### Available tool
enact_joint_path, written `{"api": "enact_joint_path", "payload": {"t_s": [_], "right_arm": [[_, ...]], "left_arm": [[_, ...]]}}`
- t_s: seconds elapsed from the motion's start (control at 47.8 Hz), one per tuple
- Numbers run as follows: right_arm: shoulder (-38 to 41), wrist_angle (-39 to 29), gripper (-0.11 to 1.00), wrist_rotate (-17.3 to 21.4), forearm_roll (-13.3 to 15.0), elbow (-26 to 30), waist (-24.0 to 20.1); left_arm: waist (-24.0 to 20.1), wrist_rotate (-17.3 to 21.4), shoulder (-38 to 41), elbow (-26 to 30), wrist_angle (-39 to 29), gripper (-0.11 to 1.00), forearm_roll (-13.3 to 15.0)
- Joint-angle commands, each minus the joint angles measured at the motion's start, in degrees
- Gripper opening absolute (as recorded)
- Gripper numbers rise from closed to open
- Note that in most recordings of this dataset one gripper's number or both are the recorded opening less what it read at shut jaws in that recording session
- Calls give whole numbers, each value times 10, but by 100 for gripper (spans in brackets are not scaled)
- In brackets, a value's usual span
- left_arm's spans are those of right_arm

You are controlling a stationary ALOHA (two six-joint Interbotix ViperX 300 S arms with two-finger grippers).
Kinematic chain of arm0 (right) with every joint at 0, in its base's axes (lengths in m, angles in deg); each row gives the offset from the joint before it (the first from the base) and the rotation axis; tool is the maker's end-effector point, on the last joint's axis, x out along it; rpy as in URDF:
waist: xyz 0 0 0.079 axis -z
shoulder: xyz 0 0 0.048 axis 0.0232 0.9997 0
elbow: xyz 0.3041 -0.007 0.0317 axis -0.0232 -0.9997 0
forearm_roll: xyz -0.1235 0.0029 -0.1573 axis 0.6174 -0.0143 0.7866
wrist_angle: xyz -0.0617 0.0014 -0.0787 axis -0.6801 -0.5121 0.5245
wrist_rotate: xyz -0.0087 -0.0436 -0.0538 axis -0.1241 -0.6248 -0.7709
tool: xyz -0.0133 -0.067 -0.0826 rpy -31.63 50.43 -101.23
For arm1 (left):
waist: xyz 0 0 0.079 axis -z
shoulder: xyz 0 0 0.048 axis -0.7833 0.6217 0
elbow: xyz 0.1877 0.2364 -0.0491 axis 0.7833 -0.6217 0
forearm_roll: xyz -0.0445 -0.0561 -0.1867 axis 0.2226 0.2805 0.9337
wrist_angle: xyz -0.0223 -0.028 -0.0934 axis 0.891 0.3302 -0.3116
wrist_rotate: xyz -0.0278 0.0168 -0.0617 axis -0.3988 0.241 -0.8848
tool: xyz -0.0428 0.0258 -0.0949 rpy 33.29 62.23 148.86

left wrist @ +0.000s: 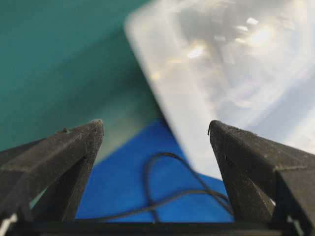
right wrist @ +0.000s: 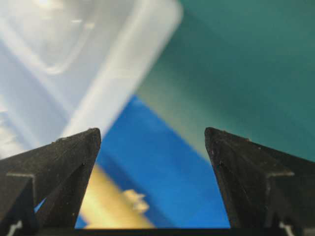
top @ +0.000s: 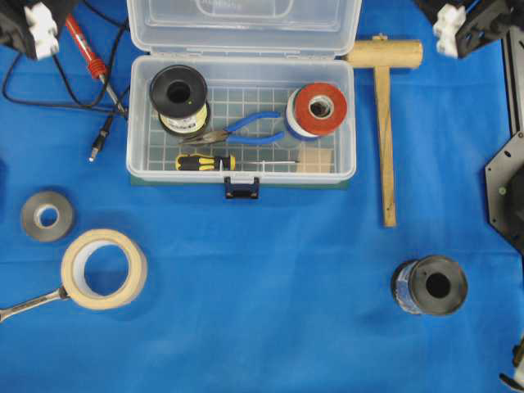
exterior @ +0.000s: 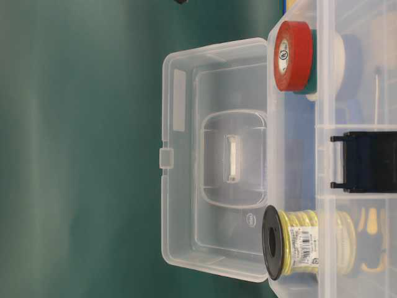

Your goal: Open the tool box with both arms.

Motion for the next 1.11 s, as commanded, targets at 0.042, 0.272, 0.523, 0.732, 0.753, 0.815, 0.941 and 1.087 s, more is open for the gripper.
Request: {"api": "enact_joint_path", "payload": {"t_s": [0.042, 0.272, 0.523, 0.732, 0.753, 0.815, 0.941, 1.087], "right_arm": [[-11, -11, 85, -1, -3, 2, -66], [-33, -40, 85, -1, -5, -6, -214], [-39, -72, 85, 11, -9, -5, -359], [-34, -93, 85, 25, -9, -5, -425], [-34, -97, 85, 25, -9, -5, -428], [-31, -103, 85, 25, -9, -6, -431], [-33, -104, 85, 24, -4, -5, -431], [-59, -124, 85, 24, -1, -12, -431]], "left_arm": [[67, -3, -18, -1, -14, 93, -1], [201, -3, -66, -18, -37, 93, -1], [326, -2, -106, -26, -85, 93, -1], [393, -2, -101, -26, -118, 93, -1], [397, -2, -101, -26, -120, 93, -1], [404, -1, -102, -27, -123, 93, -1], [404, 1, -108, -27, -129, 92, -1], [403, -1, -137, -32, -163, 92, -1]]}}
